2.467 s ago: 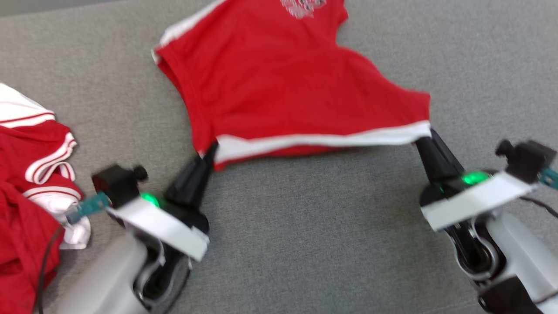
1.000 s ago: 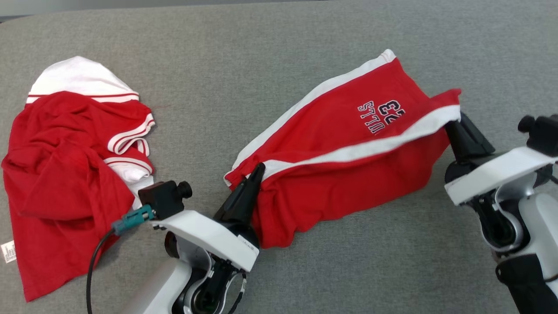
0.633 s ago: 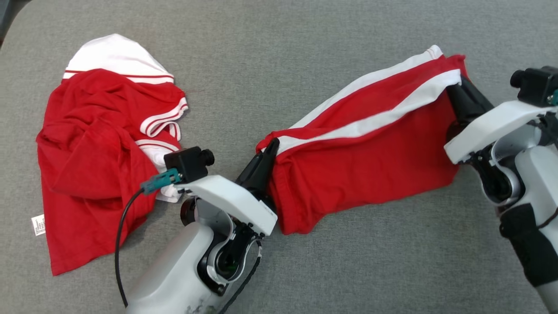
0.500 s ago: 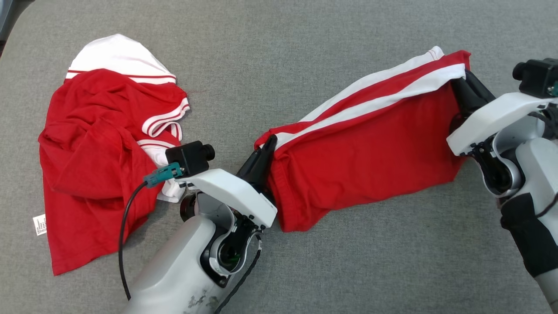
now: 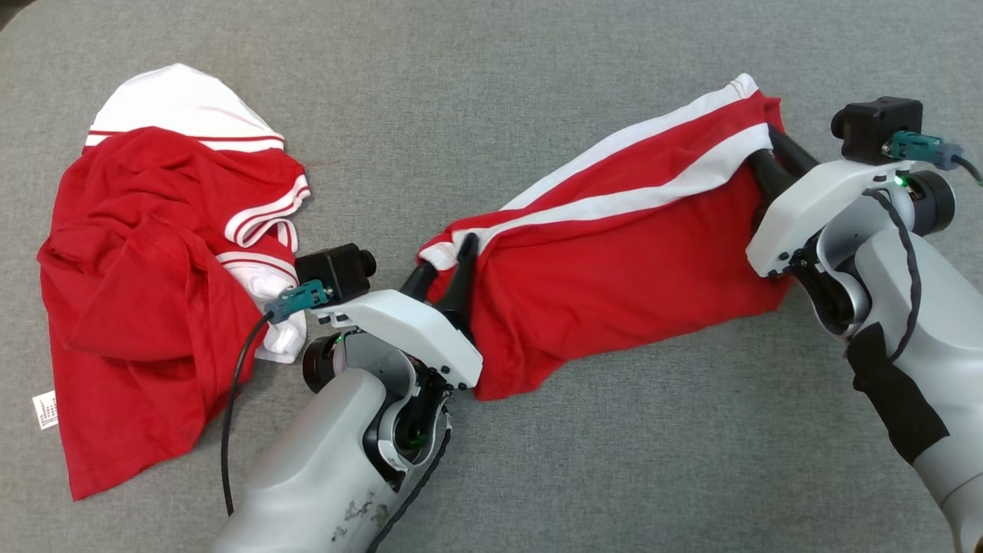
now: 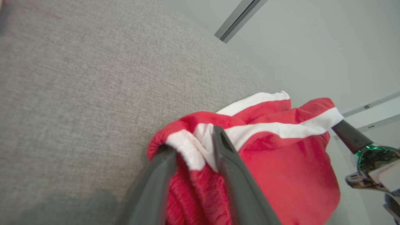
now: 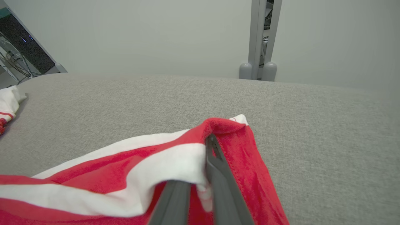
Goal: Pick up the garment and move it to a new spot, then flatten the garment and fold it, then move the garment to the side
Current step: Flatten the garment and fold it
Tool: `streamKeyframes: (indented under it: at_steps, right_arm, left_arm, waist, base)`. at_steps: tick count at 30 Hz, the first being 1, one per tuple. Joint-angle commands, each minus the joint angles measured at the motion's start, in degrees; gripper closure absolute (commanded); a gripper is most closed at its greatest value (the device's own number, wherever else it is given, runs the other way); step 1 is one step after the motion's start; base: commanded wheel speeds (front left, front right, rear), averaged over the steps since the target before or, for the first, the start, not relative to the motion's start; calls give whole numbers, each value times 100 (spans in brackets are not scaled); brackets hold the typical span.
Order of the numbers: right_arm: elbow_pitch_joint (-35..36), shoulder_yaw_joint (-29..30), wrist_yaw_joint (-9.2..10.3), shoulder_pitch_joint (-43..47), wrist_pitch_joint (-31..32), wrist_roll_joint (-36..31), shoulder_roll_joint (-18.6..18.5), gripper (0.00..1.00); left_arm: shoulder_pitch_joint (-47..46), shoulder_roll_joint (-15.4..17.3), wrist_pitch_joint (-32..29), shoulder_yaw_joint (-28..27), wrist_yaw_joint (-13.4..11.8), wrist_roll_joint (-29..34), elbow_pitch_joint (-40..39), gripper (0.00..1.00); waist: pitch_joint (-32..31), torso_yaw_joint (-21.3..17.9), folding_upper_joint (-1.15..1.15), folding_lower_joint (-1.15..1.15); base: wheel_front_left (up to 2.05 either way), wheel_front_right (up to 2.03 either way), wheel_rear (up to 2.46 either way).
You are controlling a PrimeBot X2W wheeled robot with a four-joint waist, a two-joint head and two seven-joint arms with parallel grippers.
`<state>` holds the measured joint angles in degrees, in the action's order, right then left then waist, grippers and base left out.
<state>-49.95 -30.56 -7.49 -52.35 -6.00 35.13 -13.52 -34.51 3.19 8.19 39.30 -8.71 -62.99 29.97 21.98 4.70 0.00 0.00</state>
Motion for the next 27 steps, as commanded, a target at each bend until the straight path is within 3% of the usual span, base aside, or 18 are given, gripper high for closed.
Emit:
streamKeyframes:
  at_steps: [1,10,15,19,23,27]
  right_arm:
    - [-137,-102,-1,-127,-154,-128,-22,0]
    - [-178,-665,0,-274,-343,-459,-207,0]
    - [11,-927,0,-177,71,-449,-531,0]
    - [148,-1103,0,-67,602,-349,-748,0]
    - [156,-1190,0,17,932,-351,-861,0]
    - [-23,-1155,0,-44,1132,-461,-961,0]
  left_arm:
    - [-104,26,63,52,-52,119,80,0]
    - [361,443,480,202,-286,601,-297,0]
    - [823,936,661,379,-716,1403,-1211,0]
    - [1170,1135,699,396,-1067,2018,-2006,0]
    - [1420,1113,703,237,-1310,2706,-2632,0]
    - [1608,993,704,136,-1226,3213,-2885,0]
  waist:
    - [-8,-25,0,0]
    - [-227,-218,0,0]
    - [-300,-226,0,0]
    - [-264,-128,0,0]
    - [-197,22,0,0]
    - [-134,197,0,0]
  base:
    - [0,0,0]
    - [0,0,0]
    - [0,0,0]
    - [0,0,0]
    - [0,0,0]
    - [0,0,0]
